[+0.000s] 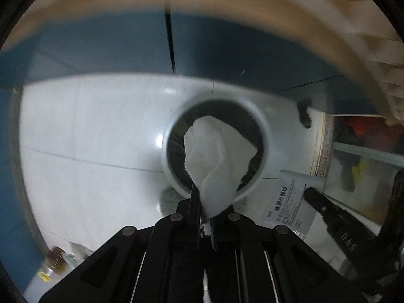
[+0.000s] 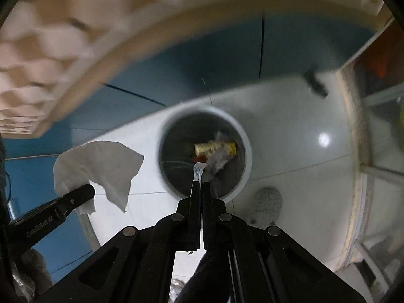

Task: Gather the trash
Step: 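Carry tissue and sachet over the bin and open both tools to drop them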

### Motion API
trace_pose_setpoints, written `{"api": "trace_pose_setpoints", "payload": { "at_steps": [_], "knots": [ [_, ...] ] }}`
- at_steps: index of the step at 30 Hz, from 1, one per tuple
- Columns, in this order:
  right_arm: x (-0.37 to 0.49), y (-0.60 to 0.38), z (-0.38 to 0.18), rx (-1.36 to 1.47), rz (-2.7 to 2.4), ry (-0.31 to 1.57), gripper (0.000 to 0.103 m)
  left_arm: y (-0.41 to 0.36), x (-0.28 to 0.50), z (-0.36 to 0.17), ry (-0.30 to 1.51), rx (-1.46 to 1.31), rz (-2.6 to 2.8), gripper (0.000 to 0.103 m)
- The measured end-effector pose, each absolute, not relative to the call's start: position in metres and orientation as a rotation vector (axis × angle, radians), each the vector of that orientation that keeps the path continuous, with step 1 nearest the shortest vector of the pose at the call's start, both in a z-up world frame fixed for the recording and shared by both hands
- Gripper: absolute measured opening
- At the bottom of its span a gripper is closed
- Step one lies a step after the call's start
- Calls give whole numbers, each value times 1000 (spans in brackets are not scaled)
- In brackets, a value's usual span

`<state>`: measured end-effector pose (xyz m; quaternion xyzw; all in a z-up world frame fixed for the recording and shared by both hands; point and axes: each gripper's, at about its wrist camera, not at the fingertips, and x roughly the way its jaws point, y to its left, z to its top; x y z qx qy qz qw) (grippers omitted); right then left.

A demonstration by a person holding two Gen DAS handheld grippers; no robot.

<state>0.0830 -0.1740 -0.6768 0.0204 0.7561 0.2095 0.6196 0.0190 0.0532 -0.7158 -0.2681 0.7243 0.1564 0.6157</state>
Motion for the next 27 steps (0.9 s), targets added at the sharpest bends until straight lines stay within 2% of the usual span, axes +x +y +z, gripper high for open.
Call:
{"api": "trace_pose_setpoints", "payload": {
  "at_steps": [3,6,12,13,14,15,16,17,18,20,22,24,25,27],
  "knots": [
    [82,-171,-739,40,466,1766,0,54,20,-778,1719,-659,361,4],
    [81,-170,-783,44,446,1799,0,51,23,-819,1759,-674,349,5],
    [80,-164,-835,14,405,1875,2,47,18,-853,1836,-669,319,9],
    [78,-162,-839,11,409,1887,5,47,18,-852,1834,-662,317,17],
    [78,-161,-840,7,411,1892,10,46,17,-850,1830,-650,324,39],
    [78,-159,-840,-7,407,1889,26,48,16,-846,1822,-636,339,57],
    [78,-158,-837,-12,406,1884,43,49,15,-842,1814,-622,355,88],
    [78,-157,-834,-14,408,1878,50,49,14,-836,1803,-598,375,96],
    [77,-157,-831,-24,407,1873,57,53,11,-832,1796,-585,383,96],
    [76,-152,-821,-71,405,1857,63,54,8,-823,1795,-557,403,96],
    [75,-150,-809,-118,405,1839,83,53,3,-809,1790,-520,423,97],
    [76,-150,-789,-182,397,1808,95,52,-1,-791,1773,-474,439,97],
    [76,-151,-783,-204,397,1797,101,52,-5,-778,1758,-453,446,97],
    [74,-152,-758,-241,400,1772,102,53,-11,-749,1719,-410,463,97]
  ]
}}
